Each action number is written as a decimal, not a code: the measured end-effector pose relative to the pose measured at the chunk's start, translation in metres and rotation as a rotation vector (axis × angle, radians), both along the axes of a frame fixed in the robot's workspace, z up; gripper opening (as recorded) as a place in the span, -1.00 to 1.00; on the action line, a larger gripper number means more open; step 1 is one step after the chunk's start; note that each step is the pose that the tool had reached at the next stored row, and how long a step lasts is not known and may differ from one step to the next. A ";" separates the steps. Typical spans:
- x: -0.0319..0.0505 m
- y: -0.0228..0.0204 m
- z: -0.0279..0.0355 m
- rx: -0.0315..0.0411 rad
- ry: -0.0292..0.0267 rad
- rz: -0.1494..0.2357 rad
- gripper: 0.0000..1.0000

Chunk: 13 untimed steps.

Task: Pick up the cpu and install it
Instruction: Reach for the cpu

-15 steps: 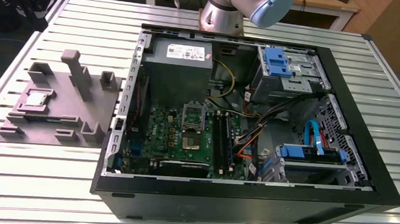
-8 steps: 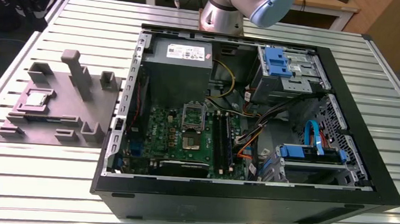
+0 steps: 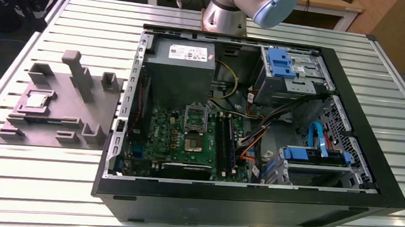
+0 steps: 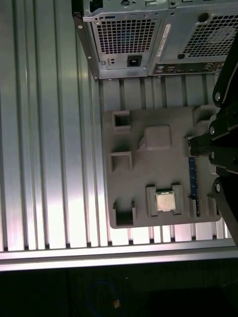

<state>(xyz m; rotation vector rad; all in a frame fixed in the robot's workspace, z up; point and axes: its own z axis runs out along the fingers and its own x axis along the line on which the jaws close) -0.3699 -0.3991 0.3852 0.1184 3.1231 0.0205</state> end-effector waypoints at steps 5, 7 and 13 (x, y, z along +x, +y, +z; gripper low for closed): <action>-0.0021 0.0000 0.0000 0.0007 -0.0001 0.000 -0.79; -0.0029 0.0000 0.0000 0.0011 0.0000 0.000 -0.79; -0.0059 0.0000 0.0000 0.0023 0.0000 0.000 -0.79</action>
